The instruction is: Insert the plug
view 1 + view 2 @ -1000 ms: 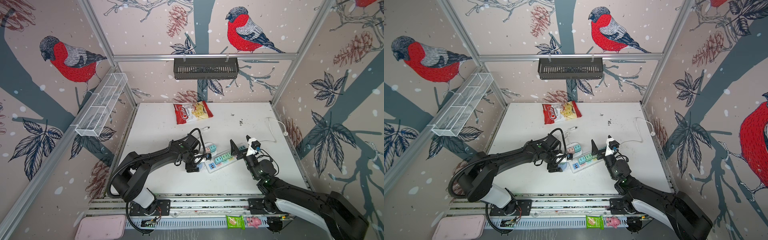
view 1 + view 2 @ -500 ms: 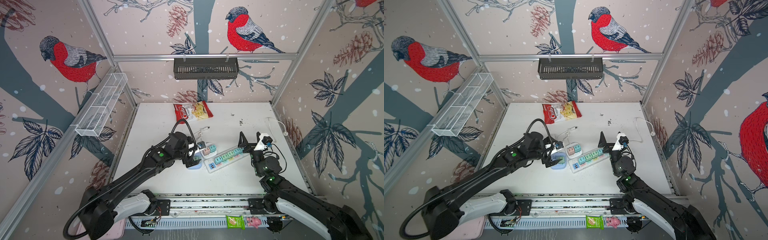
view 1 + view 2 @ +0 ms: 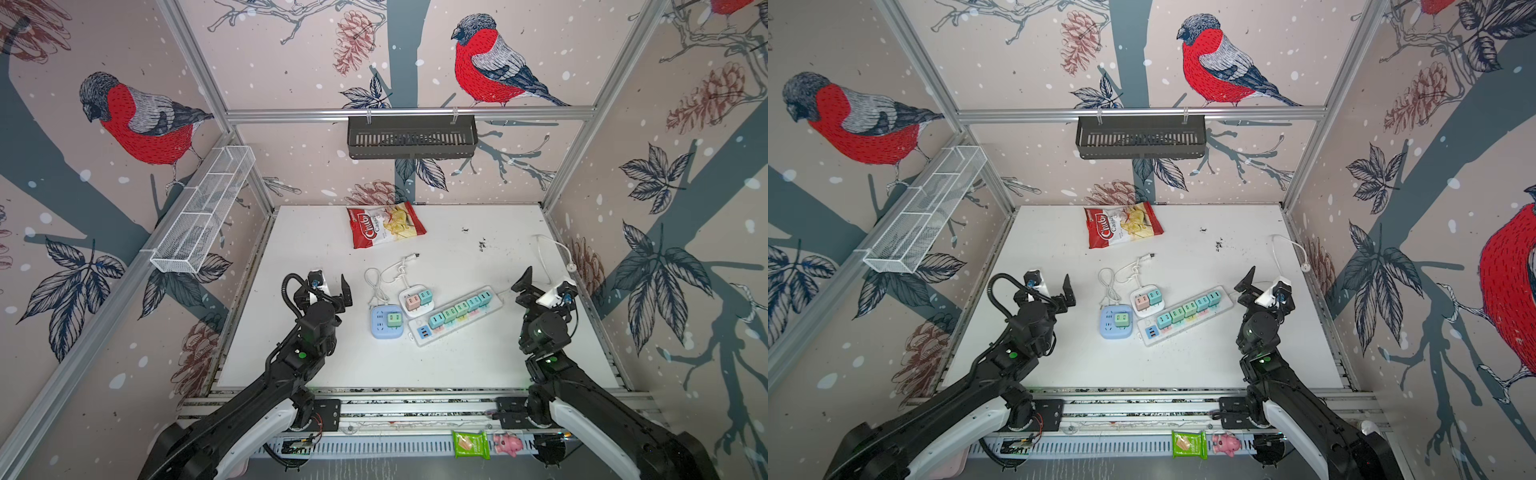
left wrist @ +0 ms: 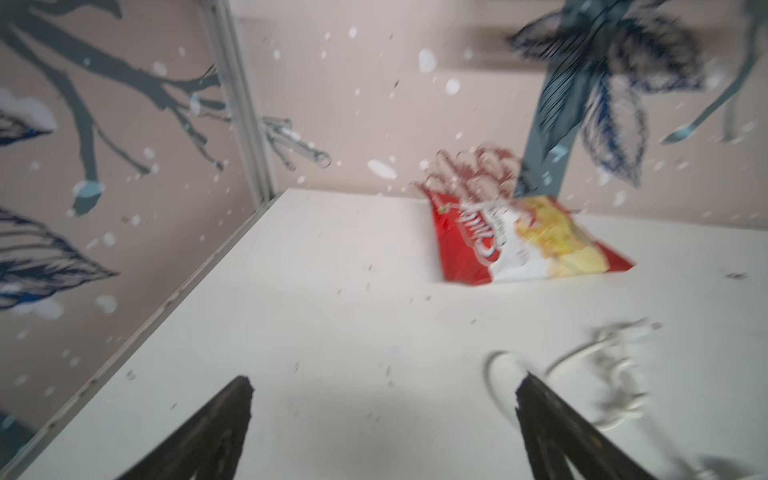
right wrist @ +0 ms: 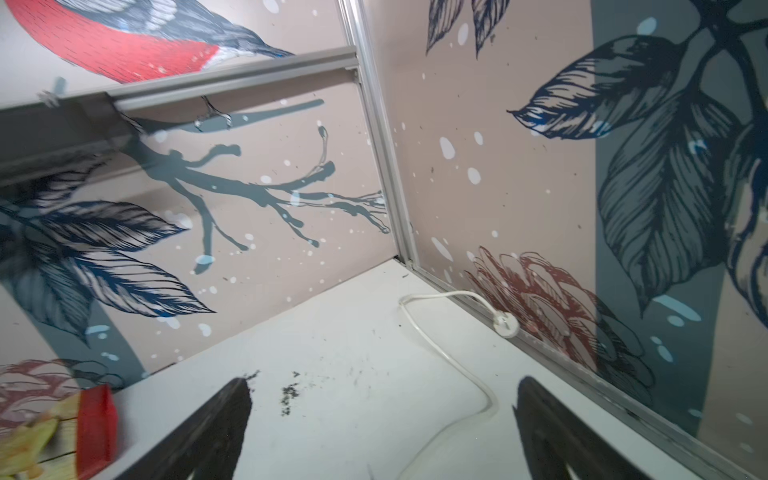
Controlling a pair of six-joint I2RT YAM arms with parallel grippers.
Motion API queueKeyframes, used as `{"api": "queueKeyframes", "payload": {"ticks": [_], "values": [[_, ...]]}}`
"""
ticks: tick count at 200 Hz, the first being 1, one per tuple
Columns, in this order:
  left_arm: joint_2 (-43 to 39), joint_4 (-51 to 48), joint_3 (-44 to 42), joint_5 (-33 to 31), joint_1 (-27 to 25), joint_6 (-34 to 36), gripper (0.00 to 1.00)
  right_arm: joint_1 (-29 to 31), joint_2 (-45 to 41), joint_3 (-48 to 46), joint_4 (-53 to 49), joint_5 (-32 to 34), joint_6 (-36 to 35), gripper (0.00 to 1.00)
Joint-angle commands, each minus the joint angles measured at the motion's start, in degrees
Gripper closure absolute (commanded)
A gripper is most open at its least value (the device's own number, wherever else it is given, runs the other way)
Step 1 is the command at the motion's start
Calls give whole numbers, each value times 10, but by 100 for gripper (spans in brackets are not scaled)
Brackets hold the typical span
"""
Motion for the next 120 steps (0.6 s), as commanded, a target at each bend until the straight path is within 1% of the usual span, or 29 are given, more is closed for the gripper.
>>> {"api": "queueKeyframes", "payload": {"ticks": [1,13,22,33,44,53,59,62,74,82,104,120], "values": [[17,197,-30,-109,8,44,3,-36,47,-2,10,-5,29,0],[18,215,-37,-49,19,97,3,-59,95,6,21,-24,36,0],[27,233,-43,-28,28,120,3,-72,136,17,27,-37,39,0],[53,243,-45,-16,46,113,3,-81,187,27,47,-37,36,0],[93,252,-44,3,76,99,3,-85,233,29,85,-27,33,0],[135,263,-40,8,93,99,3,-91,262,25,145,-37,22,0],[168,283,-41,10,104,100,3,-92,268,22,173,-63,6,0],[185,311,-43,13,110,106,3,-92,281,25,173,-71,0,0],[251,405,-42,-13,112,155,4,-90,301,60,120,-75,-2,0],[274,446,-44,2,111,189,3,-91,311,77,97,-83,-5,0],[310,496,-44,47,111,225,4,-91,322,85,100,-92,-21,0],[332,528,-44,69,112,238,4,-92,318,68,141,-89,-44,0]]}}
